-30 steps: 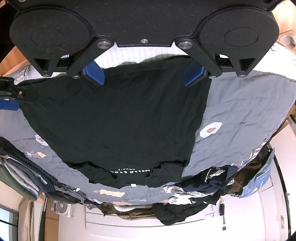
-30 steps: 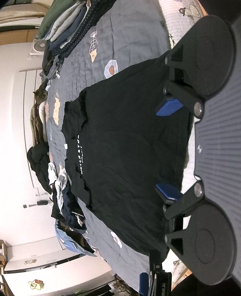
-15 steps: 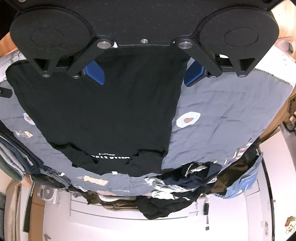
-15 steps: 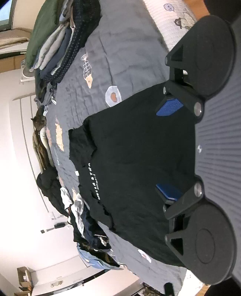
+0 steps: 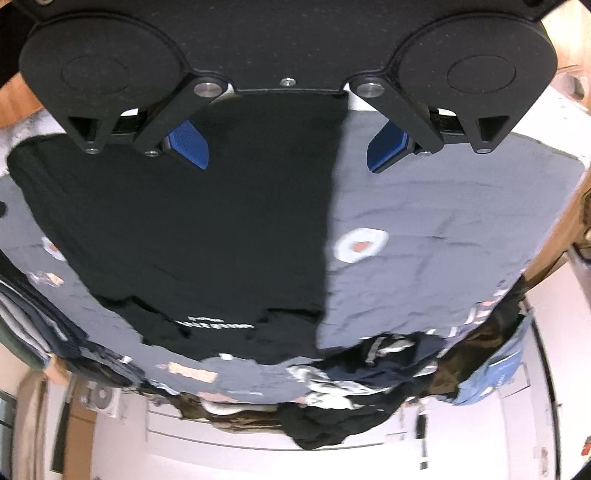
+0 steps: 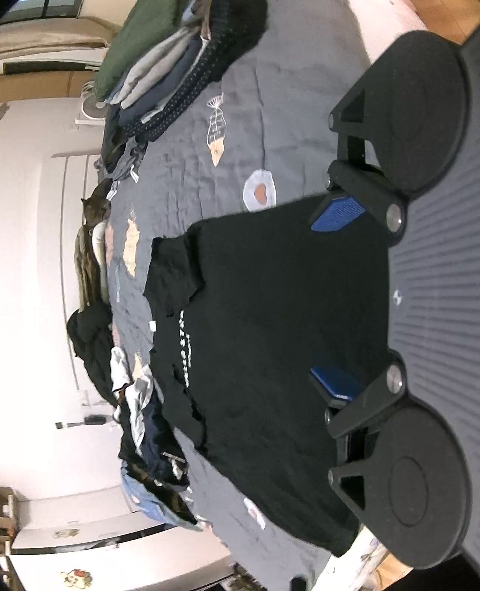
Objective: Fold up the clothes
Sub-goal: 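Grasp the T-shirt's hem with the left tool while the right tool grasps the hem too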
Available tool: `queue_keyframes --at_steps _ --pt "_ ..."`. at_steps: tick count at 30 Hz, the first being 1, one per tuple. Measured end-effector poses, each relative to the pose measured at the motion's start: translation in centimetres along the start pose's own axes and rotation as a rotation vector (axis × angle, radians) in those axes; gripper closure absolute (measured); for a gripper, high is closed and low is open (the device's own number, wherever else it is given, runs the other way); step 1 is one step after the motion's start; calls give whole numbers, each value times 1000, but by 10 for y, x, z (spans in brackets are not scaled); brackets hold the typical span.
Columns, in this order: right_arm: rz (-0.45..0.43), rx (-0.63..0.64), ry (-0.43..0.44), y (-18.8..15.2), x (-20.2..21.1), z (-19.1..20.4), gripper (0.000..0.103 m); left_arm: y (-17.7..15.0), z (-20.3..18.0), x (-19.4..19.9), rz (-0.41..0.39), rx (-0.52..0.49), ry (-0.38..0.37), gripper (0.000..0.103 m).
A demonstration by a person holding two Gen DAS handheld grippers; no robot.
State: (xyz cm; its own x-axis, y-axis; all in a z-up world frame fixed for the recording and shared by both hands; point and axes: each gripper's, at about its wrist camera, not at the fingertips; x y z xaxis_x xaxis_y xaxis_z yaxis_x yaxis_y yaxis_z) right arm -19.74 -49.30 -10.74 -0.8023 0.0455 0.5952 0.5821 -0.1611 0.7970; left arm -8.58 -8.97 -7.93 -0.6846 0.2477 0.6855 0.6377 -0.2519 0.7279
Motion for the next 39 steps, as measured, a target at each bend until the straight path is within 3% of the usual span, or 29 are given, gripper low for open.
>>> queue_keyframes --at_steps 4,8,13,19,32,36,38,39 --pt "59 -11 4 12 -11 -18 23 8 25 -9 64 -27 -28 12" --pt "151 23 8 19 -25 -30 23 12 46 -30 183 -19 -114 32" --pt "233 55 40 23 -33 -40 23 8 61 -58 291 -22 -189 33" --pt "267 47 39 19 -34 -50 23 -3 74 -90 387 7 -233 31" --pt "311 -12 13 4 -40 -75 23 -25 89 -120 430 130 -281 34" --pt "316 0 13 -1 -41 -75 23 -30 81 -122 441 116 -292 54" --pt "316 0 13 -3 -41 -76 23 -30 80 -121 417 128 -291 81" --pt "316 0 12 -4 -40 -77 23 -29 81 -121 407 141 -294 85"
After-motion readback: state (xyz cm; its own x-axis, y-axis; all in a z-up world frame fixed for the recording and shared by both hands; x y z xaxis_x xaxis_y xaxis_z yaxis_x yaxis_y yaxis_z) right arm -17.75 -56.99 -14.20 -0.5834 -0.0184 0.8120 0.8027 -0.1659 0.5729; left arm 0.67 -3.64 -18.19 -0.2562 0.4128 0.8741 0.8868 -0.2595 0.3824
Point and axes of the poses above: each gripper's, at about its wrist camera, not at the fingertips, and x roughly against the way its jaws point, z to its left, y to its top, and after that the axes turned 1 degree about -z, right-handed
